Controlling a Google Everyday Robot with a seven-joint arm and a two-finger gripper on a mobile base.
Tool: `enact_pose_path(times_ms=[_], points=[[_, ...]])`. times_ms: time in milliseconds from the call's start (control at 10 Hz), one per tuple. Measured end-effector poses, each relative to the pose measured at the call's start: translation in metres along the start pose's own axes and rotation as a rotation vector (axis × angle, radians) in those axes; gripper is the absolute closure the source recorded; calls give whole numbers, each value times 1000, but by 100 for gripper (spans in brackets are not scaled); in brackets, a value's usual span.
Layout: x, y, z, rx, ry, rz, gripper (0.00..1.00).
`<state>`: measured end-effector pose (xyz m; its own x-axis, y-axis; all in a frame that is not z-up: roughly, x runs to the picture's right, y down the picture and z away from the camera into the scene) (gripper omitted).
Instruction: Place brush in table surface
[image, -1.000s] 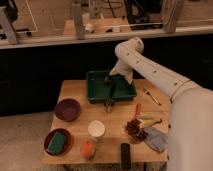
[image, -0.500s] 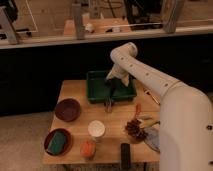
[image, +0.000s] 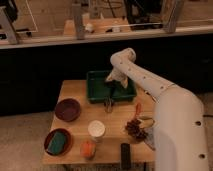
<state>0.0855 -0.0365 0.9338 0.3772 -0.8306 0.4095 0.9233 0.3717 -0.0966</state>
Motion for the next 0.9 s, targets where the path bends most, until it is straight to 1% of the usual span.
enact_pose_path(times_ms=[300,500,900], points=[[5,-6,17,3,1,2,20],[6,-7,29,-4,-5,-1,20],[-9,-6,57,-24,-38,-14,20]])
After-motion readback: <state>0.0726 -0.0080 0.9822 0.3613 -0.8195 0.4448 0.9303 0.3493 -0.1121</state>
